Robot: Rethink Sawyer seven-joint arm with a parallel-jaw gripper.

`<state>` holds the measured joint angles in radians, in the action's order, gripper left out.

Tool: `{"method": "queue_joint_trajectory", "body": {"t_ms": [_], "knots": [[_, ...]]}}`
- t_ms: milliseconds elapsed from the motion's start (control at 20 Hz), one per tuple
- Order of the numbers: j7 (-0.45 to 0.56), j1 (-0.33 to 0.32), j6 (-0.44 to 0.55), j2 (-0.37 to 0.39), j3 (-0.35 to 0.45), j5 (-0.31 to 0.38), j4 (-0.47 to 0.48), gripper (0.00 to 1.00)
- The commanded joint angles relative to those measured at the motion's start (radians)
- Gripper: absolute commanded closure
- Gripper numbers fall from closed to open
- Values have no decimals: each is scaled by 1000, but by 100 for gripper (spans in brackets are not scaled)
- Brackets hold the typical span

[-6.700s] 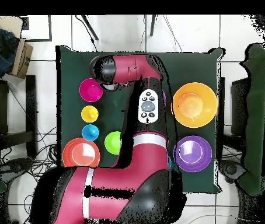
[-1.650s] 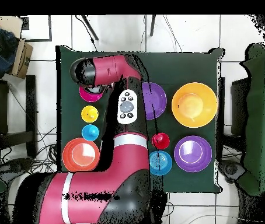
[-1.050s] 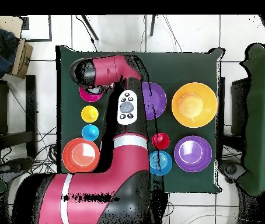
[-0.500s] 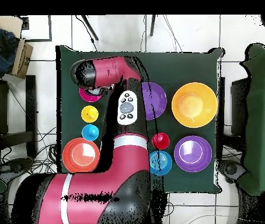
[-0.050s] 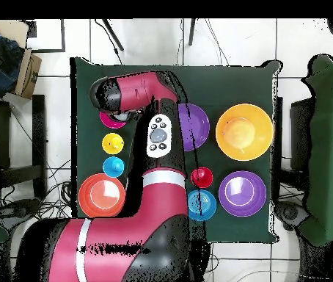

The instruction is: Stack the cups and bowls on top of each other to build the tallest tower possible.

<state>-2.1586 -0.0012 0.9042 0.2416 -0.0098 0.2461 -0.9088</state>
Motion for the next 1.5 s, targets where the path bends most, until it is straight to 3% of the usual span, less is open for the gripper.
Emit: {"method": "queue_joint_trajectory", "body": {"t_ms": [50,350,850,1200,1500], "knots": [[215,1,10,-4,63,90,-84,0],[176,-24,-17,3,93,61,-107,0],[205,-86,-72,22,174,29,-161,0],[216,-117,-80,30,206,46,-178,0],[221,-103,-40,25,192,85,-149,0]]}}
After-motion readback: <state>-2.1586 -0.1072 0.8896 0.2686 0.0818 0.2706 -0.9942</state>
